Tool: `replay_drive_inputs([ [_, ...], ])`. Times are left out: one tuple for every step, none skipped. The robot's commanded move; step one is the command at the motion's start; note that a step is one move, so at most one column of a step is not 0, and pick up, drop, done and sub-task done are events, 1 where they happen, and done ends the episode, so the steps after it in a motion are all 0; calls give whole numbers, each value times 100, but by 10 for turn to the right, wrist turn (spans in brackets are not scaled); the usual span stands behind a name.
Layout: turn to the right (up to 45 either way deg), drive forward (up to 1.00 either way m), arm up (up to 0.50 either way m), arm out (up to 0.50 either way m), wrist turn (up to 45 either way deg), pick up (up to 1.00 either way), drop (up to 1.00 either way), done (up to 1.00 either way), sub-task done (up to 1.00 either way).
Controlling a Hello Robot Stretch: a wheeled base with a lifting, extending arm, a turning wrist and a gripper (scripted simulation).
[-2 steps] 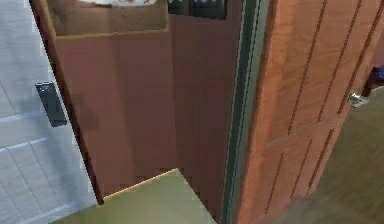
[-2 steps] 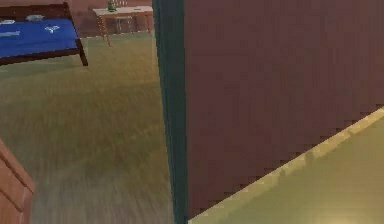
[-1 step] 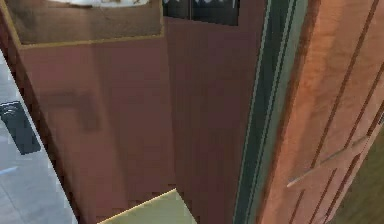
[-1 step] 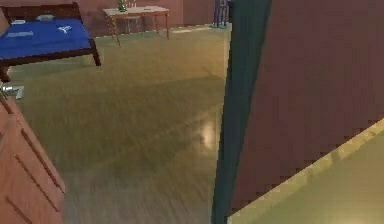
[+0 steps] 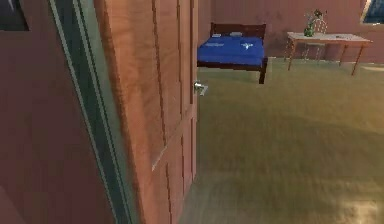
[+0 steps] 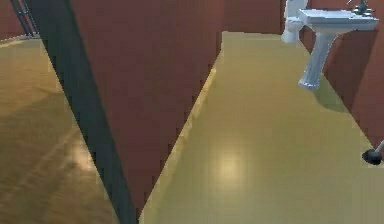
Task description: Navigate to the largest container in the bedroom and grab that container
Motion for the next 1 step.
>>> replay_drive_inputs([
  [420, 0, 0, 0, 0, 0, 0, 0, 0],
])
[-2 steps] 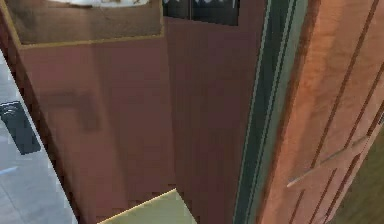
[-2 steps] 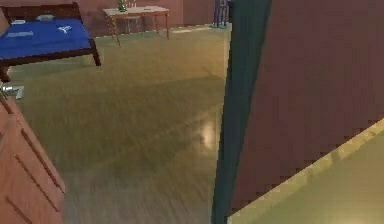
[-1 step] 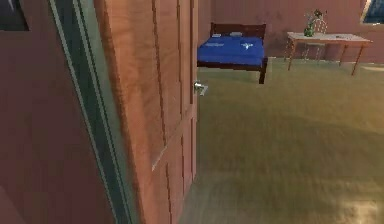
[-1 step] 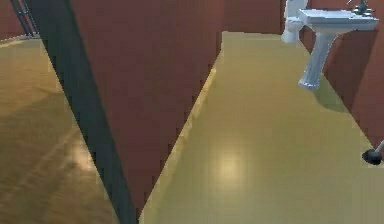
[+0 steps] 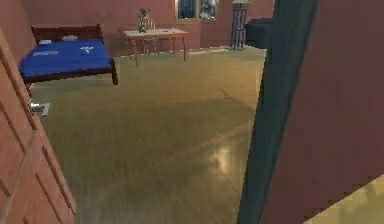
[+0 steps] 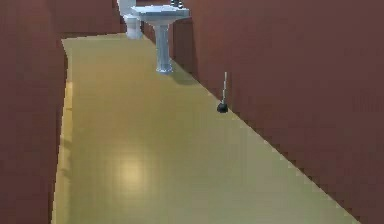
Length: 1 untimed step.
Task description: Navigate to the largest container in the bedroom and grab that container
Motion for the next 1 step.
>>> replay_drive_inputs([
  [0, 85, 0, 0, 0, 0, 0, 0, 0],
])
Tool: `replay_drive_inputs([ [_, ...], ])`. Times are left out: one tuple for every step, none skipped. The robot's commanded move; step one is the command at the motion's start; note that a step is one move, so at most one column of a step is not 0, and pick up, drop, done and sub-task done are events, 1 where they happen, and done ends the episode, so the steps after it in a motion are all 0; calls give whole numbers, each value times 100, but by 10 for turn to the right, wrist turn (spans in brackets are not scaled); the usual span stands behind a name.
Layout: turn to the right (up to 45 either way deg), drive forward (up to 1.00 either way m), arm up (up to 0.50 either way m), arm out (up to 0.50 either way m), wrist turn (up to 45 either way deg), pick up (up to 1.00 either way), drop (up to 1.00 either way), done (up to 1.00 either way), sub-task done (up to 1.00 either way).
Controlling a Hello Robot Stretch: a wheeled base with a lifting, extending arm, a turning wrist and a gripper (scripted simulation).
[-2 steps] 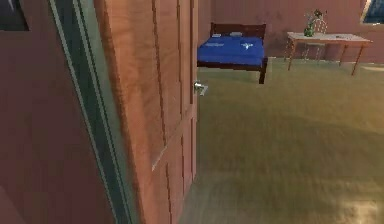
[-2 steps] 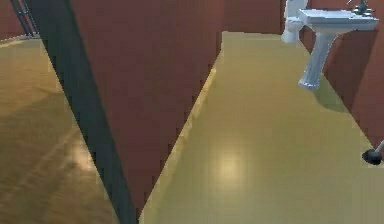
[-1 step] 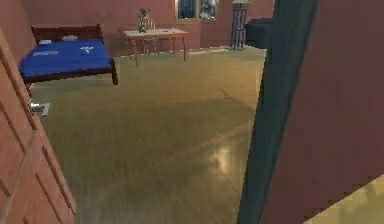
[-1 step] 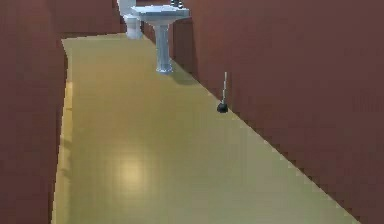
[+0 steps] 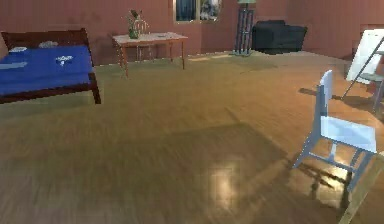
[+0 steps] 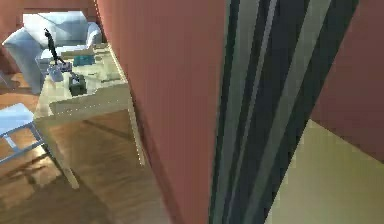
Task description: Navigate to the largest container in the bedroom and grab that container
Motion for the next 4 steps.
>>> replay_drive_inputs([
  [450, 0, 0, 0, 0, 0, 0, 0, 0],
  [90, 0, 0, 0, 0, 0, 0, 0, 0],
  [0, 90, 0, 0, 0, 0, 0, 0, 0],
  [-450, 0, 0, 0, 0, 0, 0, 0, 0],
])
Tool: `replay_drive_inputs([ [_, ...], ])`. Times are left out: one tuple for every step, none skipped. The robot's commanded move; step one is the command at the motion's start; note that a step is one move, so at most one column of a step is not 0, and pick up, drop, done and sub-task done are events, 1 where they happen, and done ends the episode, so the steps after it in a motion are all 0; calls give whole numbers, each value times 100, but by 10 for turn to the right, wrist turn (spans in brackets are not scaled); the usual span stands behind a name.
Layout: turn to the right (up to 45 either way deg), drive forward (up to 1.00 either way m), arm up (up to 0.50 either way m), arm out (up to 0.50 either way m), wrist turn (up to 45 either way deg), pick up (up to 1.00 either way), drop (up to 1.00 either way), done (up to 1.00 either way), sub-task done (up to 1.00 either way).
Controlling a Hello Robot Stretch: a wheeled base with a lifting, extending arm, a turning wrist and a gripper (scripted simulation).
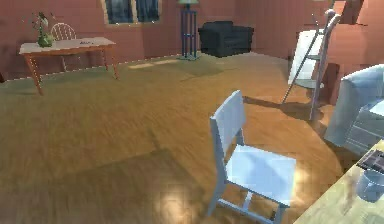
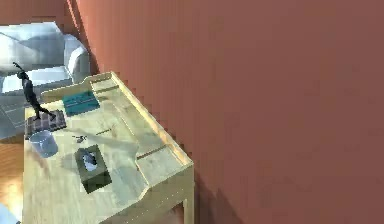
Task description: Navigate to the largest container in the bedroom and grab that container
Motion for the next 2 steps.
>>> replay_drive_inputs([
  [-450, 0, 0, 0, 0, 0, 0, 0, 0],
  [-210, 0, 0, 0, 0, 0, 0, 0, 0],
])
